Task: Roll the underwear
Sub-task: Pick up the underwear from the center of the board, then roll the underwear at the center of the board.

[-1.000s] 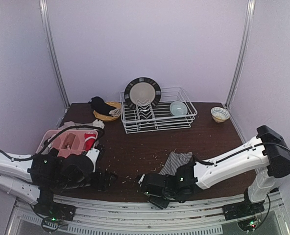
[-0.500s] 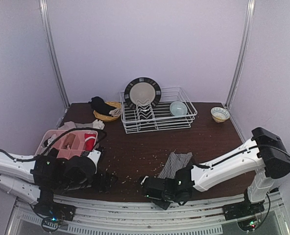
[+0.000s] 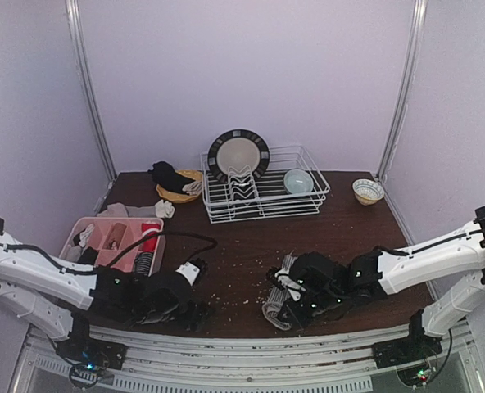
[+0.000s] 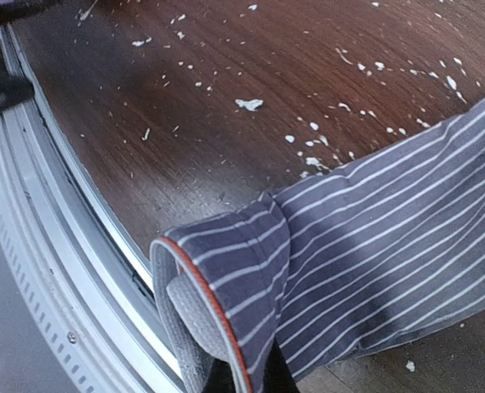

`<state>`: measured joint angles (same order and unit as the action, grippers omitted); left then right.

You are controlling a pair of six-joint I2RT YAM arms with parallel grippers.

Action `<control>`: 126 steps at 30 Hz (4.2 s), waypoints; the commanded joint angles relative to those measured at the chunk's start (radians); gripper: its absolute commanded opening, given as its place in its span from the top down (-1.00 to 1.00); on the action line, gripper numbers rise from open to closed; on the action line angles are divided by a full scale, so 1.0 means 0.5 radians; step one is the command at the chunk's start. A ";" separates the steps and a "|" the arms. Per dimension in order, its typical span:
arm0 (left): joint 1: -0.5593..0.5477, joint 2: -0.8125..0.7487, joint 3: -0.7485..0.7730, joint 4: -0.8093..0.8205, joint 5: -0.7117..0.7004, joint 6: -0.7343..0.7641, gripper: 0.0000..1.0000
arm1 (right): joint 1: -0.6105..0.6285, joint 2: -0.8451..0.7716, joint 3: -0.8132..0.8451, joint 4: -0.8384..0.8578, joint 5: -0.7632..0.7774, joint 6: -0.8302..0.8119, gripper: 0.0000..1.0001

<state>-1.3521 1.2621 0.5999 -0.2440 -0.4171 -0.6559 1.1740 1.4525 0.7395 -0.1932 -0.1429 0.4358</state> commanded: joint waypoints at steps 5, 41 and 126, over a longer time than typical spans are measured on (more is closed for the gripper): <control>-0.005 0.306 0.009 1.032 0.315 0.799 -0.95 | -0.383 -0.263 -0.305 0.233 -0.657 0.126 1.00; 0.679 1.544 0.694 1.777 2.458 1.858 -0.82 | -0.835 -0.012 -0.416 0.411 -1.059 0.124 1.00; 0.845 1.907 1.233 1.185 2.208 -0.080 1.00 | -0.532 -0.306 -0.328 0.571 0.207 0.243 -0.09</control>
<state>-0.9379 2.2517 1.2652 0.3420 0.7650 -0.6445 0.9703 1.2610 0.5838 -0.0086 0.0544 0.5064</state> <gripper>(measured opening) 0.027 0.545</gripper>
